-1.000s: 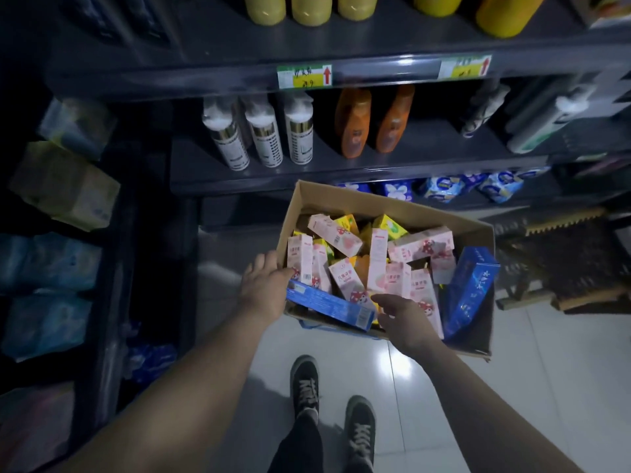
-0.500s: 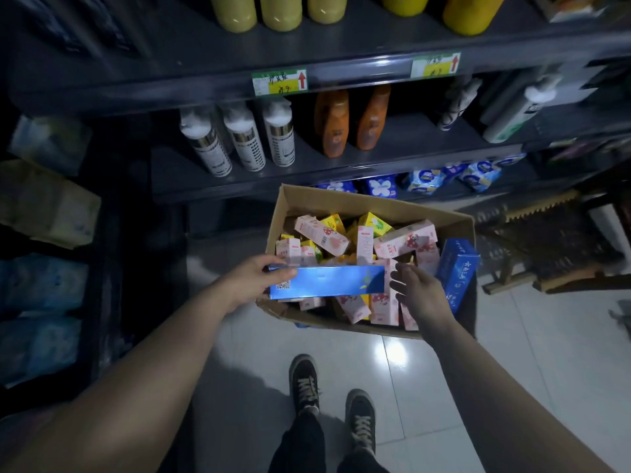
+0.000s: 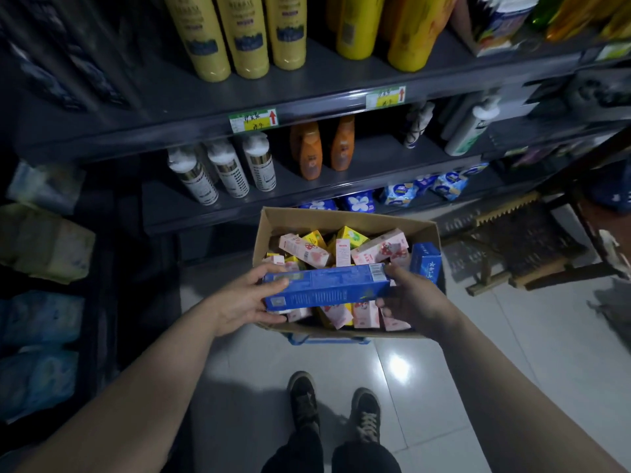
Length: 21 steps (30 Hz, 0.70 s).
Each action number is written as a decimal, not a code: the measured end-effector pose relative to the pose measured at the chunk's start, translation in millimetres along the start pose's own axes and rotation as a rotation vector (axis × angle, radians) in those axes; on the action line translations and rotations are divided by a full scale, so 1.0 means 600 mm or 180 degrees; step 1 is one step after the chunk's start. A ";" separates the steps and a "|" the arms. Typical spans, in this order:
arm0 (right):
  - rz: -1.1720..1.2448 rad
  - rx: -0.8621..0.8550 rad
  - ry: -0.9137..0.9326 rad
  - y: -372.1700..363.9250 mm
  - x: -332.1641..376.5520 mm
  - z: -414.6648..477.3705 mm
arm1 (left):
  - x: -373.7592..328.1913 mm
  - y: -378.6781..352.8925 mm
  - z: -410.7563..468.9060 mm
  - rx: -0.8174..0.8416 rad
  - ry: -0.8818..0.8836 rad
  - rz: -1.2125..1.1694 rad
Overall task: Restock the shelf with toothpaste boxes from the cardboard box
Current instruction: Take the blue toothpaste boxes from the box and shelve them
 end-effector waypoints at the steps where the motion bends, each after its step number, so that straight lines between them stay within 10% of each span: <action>1: 0.0105 0.0063 0.0120 0.005 0.006 -0.002 | 0.000 -0.006 0.000 -0.0003 0.0002 -0.0222; 21: 0.0288 0.0052 0.0829 0.165 0.067 -0.014 | -0.031 -0.148 0.046 -0.0427 -0.0202 -0.0532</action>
Point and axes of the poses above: each hand's wrist, its own z-axis towards the middle knuckle, its own y-axis out of the back of the hand, x = y × z, the point moved 8 cm from there along z, towards the middle knuckle, and after that the axes turned 10 degrees about y, right-handed, at the moved point
